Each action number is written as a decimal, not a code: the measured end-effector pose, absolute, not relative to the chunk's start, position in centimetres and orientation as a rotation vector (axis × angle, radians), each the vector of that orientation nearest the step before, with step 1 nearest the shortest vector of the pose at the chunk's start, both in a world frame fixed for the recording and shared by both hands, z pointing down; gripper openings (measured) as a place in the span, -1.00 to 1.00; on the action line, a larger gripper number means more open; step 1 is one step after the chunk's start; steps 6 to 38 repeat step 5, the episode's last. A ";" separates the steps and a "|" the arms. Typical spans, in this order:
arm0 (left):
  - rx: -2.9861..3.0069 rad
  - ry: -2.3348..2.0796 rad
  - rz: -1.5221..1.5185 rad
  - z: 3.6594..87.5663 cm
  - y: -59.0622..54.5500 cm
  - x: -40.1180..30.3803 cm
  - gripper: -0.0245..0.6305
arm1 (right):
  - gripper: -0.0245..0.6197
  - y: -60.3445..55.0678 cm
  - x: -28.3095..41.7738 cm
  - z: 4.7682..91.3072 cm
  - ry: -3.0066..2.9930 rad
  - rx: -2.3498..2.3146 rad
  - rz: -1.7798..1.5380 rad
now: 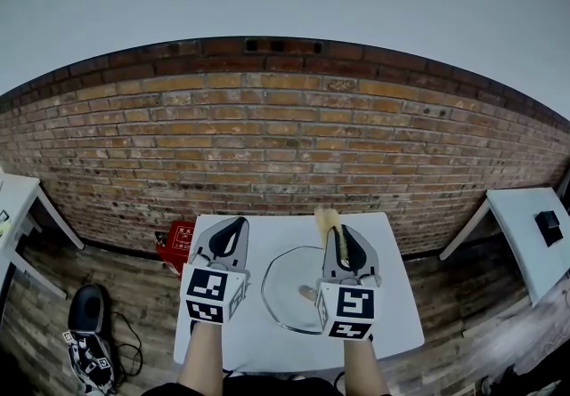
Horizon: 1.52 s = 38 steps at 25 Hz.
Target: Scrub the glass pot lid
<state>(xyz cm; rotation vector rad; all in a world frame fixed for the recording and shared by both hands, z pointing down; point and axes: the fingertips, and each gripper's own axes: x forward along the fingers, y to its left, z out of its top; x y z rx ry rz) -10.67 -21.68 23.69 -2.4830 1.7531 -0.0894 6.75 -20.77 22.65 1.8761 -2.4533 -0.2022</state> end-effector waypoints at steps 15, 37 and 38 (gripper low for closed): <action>-2.479 1.764 -0.097 23.7 -22.1 -10.6 -0.90 | -0.75 -21.3 7.0 22.8 -2.454 1.874 -0.192; -2.479 1.764 -0.097 23.7 -22.1 -10.6 -0.90 | -0.75 -21.3 7.0 22.8 -2.454 1.874 -0.192; -2.479 1.764 -0.097 23.7 -22.1 -10.6 -0.90 | -0.75 -21.3 7.0 22.8 -2.454 1.874 -0.192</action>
